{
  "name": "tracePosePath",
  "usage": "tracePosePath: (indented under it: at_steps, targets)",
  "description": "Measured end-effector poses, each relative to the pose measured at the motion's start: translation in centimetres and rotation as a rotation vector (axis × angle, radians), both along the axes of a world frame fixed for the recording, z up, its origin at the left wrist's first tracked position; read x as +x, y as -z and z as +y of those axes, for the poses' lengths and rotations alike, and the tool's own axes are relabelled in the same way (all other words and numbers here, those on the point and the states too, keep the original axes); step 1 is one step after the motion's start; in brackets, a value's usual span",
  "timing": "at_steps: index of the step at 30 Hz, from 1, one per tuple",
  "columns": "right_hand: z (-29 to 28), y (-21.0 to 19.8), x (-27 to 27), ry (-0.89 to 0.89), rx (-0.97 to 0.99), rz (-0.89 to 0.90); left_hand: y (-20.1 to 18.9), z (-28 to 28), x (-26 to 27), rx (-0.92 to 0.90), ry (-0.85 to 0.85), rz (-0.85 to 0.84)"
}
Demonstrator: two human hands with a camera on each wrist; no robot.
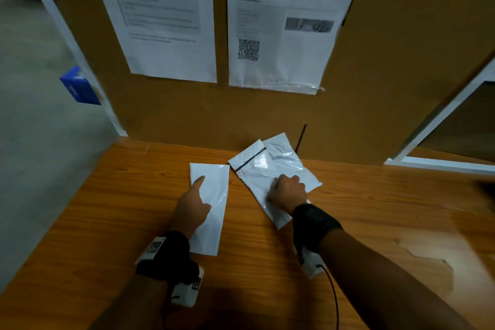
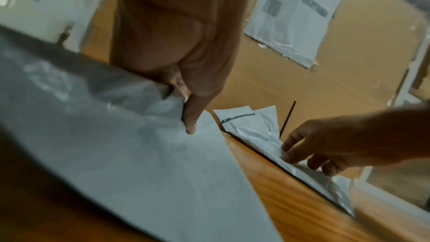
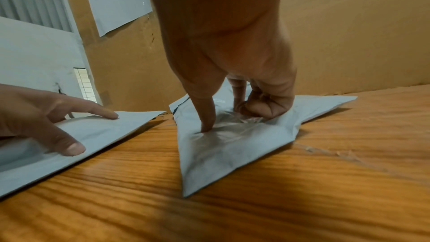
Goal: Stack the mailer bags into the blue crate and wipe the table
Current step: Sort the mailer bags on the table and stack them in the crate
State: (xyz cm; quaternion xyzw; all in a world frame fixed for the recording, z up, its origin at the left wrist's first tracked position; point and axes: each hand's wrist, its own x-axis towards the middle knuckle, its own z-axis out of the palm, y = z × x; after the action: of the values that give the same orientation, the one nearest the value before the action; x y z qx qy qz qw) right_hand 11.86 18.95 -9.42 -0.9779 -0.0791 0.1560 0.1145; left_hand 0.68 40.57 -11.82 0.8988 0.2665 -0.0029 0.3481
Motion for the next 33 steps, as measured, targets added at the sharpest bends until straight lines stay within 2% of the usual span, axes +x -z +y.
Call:
tracePosePath:
  at_steps: [3,6,8,14,19,22,25,29,33]
  targets:
    - [-0.2,-0.4,-0.5,-0.059,-0.072,-0.032,0.2,0.0,-0.5,-0.108,0.024,-0.145]
    - [-1.0,-0.6,-1.4,-0.168,0.024,-0.011,-0.4,-0.8,-1.2,-0.127,-0.001,-0.206]
    - [-1.8,-0.5,-2.3,-0.215,0.021,-0.013,-1.1,-1.9,-1.9,-0.152,-0.036,-0.266]
    - [-6.3,-0.8,-4.8,-0.201,0.101,0.087,-3.5,-6.4,-5.2,-0.248,-0.125,-0.456]
    - [-13.5,-1.6,-7.8,-0.025,0.419,0.114,-5.6,-11.9,-8.9,-0.174,-0.047,-0.495]
    - [-18.7,-2.0,-10.1,0.051,0.657,0.069,-6.3,-16.0,-10.4,-0.138,0.026,-0.488]
    - [-23.6,-1.4,-12.4,0.212,0.862,0.019,-6.5,-20.2,-11.1,-0.118,0.083,-0.491]
    - [-29.5,-1.6,-15.5,0.376,0.984,-0.049,-7.3,-26.1,-11.0,-0.156,0.154,-0.475]
    - [-34.1,-2.5,-17.8,0.444,1.008,-0.159,-8.4,-31.2,-9.7,-0.202,0.248,-0.51]
